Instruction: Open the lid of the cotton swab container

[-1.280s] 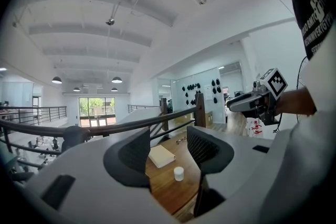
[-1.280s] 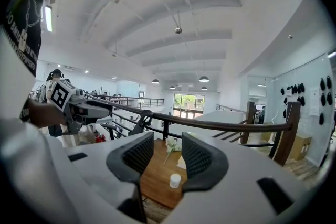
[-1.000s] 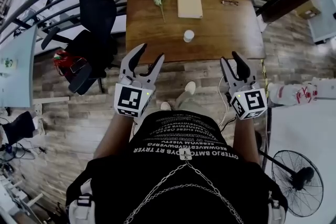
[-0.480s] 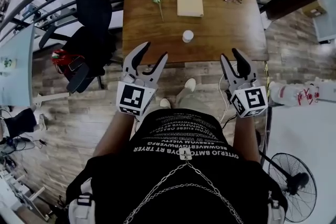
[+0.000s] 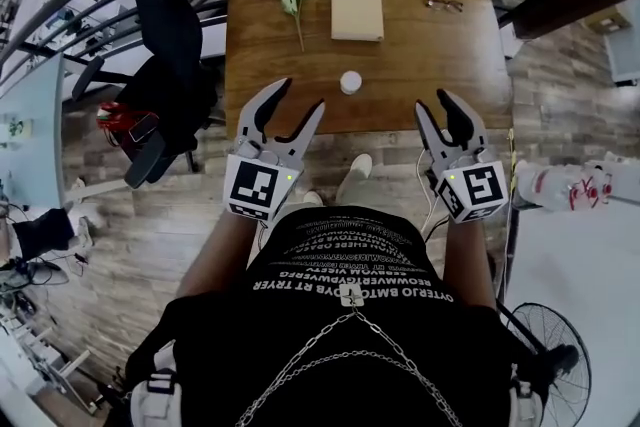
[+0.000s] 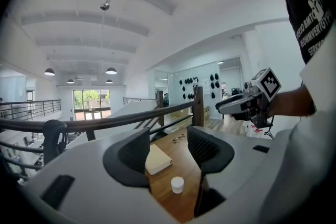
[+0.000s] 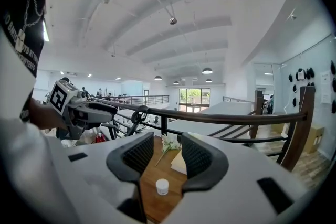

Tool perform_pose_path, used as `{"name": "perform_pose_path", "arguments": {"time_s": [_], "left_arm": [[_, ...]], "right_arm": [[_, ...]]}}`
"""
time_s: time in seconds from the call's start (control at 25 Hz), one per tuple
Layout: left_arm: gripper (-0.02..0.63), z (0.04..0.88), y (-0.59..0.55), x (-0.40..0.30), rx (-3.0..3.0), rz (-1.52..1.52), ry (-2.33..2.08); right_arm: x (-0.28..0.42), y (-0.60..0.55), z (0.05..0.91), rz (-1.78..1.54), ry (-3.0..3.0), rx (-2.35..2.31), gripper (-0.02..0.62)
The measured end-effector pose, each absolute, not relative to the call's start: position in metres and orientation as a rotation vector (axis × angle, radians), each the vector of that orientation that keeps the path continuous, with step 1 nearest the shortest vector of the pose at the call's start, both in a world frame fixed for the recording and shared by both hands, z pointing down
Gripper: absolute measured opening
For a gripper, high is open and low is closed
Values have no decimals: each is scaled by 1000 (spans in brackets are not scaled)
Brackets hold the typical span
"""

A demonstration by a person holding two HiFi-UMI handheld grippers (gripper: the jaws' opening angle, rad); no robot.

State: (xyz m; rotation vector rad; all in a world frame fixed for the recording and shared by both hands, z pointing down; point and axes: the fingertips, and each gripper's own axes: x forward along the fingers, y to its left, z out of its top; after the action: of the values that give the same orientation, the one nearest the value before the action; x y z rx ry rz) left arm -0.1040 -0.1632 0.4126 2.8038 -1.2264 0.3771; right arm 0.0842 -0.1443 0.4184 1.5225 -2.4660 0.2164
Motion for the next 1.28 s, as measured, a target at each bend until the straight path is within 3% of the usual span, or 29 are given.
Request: {"name": "perform_pose_path", "arguments": {"time_s": [0.6, 1.28], "left_arm": [[236, 463, -203, -66, 2708, 418, -1351], [267, 633, -200, -13, 2563, 596, -1274]], "right_arm": [[115, -222, 449, 255, -2563, 1292, 160], [158, -240, 497, 361, -2590, 1199, 161]]}}
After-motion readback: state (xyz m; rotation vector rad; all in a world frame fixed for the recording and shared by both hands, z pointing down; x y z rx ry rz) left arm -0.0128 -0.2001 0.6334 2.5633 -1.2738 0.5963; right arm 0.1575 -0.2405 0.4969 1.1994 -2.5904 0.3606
